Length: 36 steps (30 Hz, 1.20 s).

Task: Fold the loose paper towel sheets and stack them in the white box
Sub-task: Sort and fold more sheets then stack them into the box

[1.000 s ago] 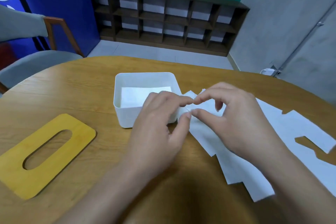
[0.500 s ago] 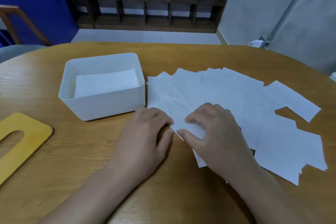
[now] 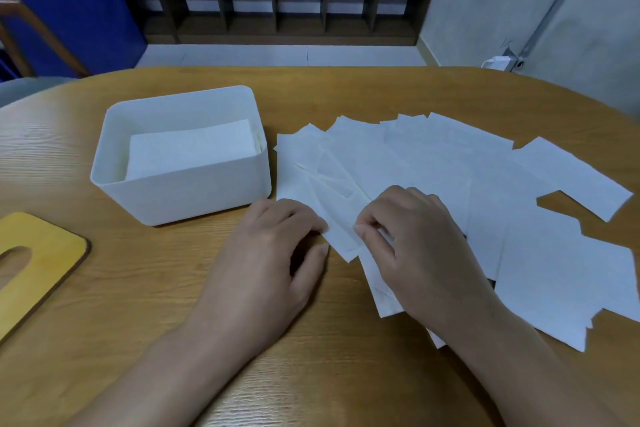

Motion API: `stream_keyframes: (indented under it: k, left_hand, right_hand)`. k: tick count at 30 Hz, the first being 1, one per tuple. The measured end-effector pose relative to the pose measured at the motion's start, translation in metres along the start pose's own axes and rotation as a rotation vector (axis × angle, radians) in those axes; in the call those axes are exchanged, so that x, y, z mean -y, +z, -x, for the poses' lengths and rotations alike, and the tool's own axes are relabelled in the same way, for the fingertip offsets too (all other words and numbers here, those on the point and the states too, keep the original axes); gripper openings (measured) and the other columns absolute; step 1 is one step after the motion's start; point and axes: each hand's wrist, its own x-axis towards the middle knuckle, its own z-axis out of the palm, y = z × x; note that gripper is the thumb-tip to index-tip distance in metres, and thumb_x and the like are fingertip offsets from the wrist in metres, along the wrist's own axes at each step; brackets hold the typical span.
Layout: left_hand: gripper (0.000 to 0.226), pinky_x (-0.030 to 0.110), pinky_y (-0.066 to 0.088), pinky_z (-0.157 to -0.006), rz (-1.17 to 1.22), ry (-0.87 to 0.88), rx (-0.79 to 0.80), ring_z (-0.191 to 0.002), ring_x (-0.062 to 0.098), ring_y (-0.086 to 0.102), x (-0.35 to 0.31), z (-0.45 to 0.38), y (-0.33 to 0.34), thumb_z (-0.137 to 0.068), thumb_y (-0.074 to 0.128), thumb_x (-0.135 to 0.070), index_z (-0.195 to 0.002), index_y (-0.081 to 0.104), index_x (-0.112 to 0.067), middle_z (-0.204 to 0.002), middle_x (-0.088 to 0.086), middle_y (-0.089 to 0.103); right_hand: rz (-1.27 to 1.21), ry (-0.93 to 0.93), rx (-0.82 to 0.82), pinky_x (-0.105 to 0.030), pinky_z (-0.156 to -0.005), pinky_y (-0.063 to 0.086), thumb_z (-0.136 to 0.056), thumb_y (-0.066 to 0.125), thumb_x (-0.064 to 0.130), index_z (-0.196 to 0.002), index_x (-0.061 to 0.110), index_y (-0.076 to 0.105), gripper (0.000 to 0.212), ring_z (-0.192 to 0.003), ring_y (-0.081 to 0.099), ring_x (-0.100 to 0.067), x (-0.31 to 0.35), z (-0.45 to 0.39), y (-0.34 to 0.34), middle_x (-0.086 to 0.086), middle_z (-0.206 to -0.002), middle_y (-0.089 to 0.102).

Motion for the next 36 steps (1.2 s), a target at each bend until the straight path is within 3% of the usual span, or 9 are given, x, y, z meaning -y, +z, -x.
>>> stream_keyframes:
  k: [4, 8, 10, 14, 19, 30, 33, 36]
  left_hand:
    - [0.023, 0.02, 0.042, -0.098, 0.004, -0.01, 0.002, -0.115, 0.008, 0.057, 0.001, 0.0, 0.0, -0.101, 0.073, -0.035, -0.123, 0.075, -0.03, -0.118, -0.02, 0.069]
    - [0.031, 0.02, 0.042, -0.093, 0.011, -0.044, -0.004, -0.114, 0.007, 0.057, 0.0, 0.001, -0.001, -0.1, 0.074, -0.035, -0.131, 0.071, -0.03, -0.119, -0.02, 0.07]
    - [0.032, 0.022, 0.043, -0.092, 0.008, -0.043, -0.001, -0.114, 0.008, 0.057, 0.0, 0.0, 0.0, -0.1, 0.074, -0.034, -0.131, 0.071, -0.03, -0.118, -0.019, 0.07]
    - [0.03, 0.024, 0.043, -0.09, -0.006, -0.037, -0.004, -0.112, 0.009, 0.057, 0.0, 0.0, -0.001, -0.1, 0.074, -0.035, -0.129, 0.071, -0.029, -0.116, -0.018, 0.071]
    - [0.009, 0.029, 0.046, -0.09, -0.013, 0.007, -0.007, -0.105, 0.011, 0.056, 0.0, 0.0, -0.001, -0.102, 0.072, -0.031, -0.111, 0.074, -0.03, -0.108, -0.021, 0.069]
    - [0.007, 0.031, 0.048, -0.091, -0.028, 0.038, -0.036, -0.106, 0.012, 0.059, -0.001, 0.001, -0.003, -0.101, 0.074, -0.026, -0.105, 0.078, -0.03, -0.109, -0.021, 0.073]
    - [0.014, 0.025, 0.047, -0.09, 0.007, 0.002, -0.051, -0.106, 0.008, 0.059, -0.001, 0.002, -0.002, -0.1, 0.075, -0.03, -0.114, 0.075, -0.031, -0.109, -0.022, 0.071]
    - [0.041, 0.015, 0.045, -0.089, 0.085, -0.042, -0.109, -0.105, -0.002, 0.055, -0.002, 0.003, -0.004, -0.096, 0.078, -0.033, -0.132, 0.059, -0.032, -0.114, -0.021, 0.056]
  right_hand:
    - [-0.051, 0.018, -0.013, -0.032, -0.089, 0.046, -0.108, 0.062, 0.021, -0.094, 0.029, 0.064, 0.016, -0.089, 0.056, -0.012, 0.0, 0.001, 0.001, 0.014, -0.093, 0.06]
    - [-0.094, 0.026, -0.015, -0.037, -0.091, 0.049, -0.109, 0.062, 0.023, -0.097, 0.029, 0.064, 0.014, -0.092, 0.057, -0.011, 0.0, 0.002, 0.001, 0.016, -0.096, 0.06]
    - [-0.107, 0.009, 0.008, -0.033, -0.095, 0.046, -0.107, 0.065, 0.033, -0.101, 0.031, 0.066, 0.007, -0.097, 0.057, -0.009, 0.0, 0.003, -0.001, 0.019, -0.1, 0.06]
    - [-0.032, -0.038, 0.082, -0.026, -0.098, 0.036, -0.101, 0.07, 0.051, -0.114, 0.035, 0.071, 0.021, -0.107, 0.051, -0.001, 0.001, 0.006, 0.0, 0.023, -0.112, 0.06]
    - [-0.033, -0.043, 0.049, -0.027, -0.096, 0.038, -0.103, 0.073, 0.034, -0.1, 0.033, 0.074, 0.003, -0.099, 0.053, -0.004, 0.002, 0.003, 0.002, 0.02, -0.101, 0.062]
    - [-0.182, 0.018, 0.015, -0.032, -0.094, 0.046, -0.104, 0.071, 0.032, -0.093, 0.032, 0.072, 0.011, -0.095, 0.062, -0.006, 0.0, 0.003, -0.002, 0.021, -0.093, 0.066]
    - [-0.24, 0.031, -0.001, -0.031, -0.095, 0.047, -0.105, 0.069, 0.031, -0.094, 0.033, 0.071, 0.012, -0.097, 0.064, -0.007, 0.002, 0.004, -0.007, 0.021, -0.094, 0.066]
    - [-0.276, -0.031, -0.004, -0.029, -0.094, 0.047, -0.108, 0.065, 0.027, -0.096, 0.03, 0.069, 0.013, -0.102, 0.064, -0.009, 0.009, 0.005, -0.017, 0.02, -0.098, 0.065]
